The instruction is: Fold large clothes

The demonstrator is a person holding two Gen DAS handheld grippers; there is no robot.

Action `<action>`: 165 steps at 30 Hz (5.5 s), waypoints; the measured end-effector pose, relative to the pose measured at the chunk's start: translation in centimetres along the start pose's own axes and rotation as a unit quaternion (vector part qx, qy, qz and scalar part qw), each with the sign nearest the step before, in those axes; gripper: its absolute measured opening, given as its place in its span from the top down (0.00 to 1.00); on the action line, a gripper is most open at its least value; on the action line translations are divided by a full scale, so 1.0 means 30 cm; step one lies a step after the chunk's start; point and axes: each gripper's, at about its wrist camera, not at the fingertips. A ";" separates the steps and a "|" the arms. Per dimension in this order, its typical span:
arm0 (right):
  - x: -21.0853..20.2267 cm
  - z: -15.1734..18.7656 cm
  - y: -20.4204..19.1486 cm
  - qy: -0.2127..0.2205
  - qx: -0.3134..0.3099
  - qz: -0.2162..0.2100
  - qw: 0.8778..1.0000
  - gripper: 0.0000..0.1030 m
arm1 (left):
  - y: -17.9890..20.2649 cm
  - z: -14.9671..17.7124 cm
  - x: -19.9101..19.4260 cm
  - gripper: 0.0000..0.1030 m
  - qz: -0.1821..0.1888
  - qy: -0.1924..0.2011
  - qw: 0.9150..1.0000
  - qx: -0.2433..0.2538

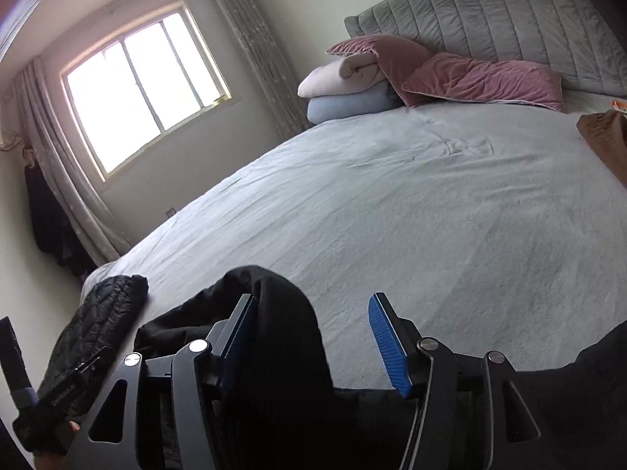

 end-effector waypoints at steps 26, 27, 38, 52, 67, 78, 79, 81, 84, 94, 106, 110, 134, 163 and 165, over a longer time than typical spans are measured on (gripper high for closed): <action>-0.278 0.006 -0.187 -0.096 -0.173 -0.102 0.975 0.42 | 0.182 0.573 -0.616 0.94 0.220 -0.045 0.908 0.354; -0.269 0.004 -0.201 -0.103 -0.172 -0.103 0.974 0.42 | 0.178 0.585 -0.610 0.94 0.215 -0.051 0.910 0.352; -0.033 0.091 -0.374 -0.127 -0.253 0.010 0.959 0.95 | 0.164 0.506 -0.600 0.56 0.217 -0.072 0.929 0.289; -0.420 0.280 0.037 -0.095 -0.223 -0.028 0.970 0.96 | 0.157 0.315 -0.423 0.88 0.223 -0.092 0.959 0.151; -0.482 0.274 0.142 -0.167 -0.272 -0.055 0.946 0.63 | 0.213 0.520 -0.625 0.91 0.323 -0.157 0.865 0.352; -0.853 0.315 -0.192 -0.098 -0.548 -0.136 0.820 0.30 | 0.222 0.562 -0.673 0.89 0.291 -0.151 0.845 0.423; -0.831 0.322 -0.236 -0.112 -0.571 -0.138 0.801 0.29 | 0.222 0.564 -0.678 0.89 0.289 -0.151 0.844 0.426; -0.761 0.339 -0.297 -0.149 -0.608 -0.141 0.767 0.29 | 0.223 0.563 -0.680 0.89 0.285 -0.151 0.841 0.435; -0.630 0.365 -0.297 -0.253 -0.596 -0.140 0.749 0.34 | 0.222 0.558 -0.664 0.89 0.282 -0.155 0.837 0.442; -0.546 0.386 -0.122 -0.376 -0.458 -0.218 0.776 0.92 | 0.238 0.513 -0.755 0.65 0.301 -0.136 0.811 0.483; -0.608 0.407 -0.131 -0.371 -0.486 -0.207 0.764 0.93 | 0.266 0.477 -0.783 0.64 0.334 -0.204 0.767 0.509; -0.620 0.426 -0.179 -0.371 -0.495 -0.204 0.759 0.93 | 0.244 0.459 -0.835 0.64 0.345 -0.190 0.763 0.512; -0.132 0.270 -0.211 -0.396 -0.121 -0.324 0.850 0.90 | 0.037 0.359 -0.334 0.86 0.453 -0.248 0.846 0.134; -0.512 0.513 -0.315 0.035 -0.626 0.041 0.778 0.54 | 0.175 0.517 -0.577 0.45 0.058 -0.074 0.973 0.212; -0.446 0.472 -0.325 -0.020 -0.622 0.020 0.783 0.94 | 0.203 0.532 -0.535 0.45 0.053 -0.079 0.970 0.224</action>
Point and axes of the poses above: each gripper's, at about its wrist camera, not at the fingertips, and x roughly the way its jaws point, y to its right, z to its underside, and after that the axes turned 4 degrees about y, right-handed
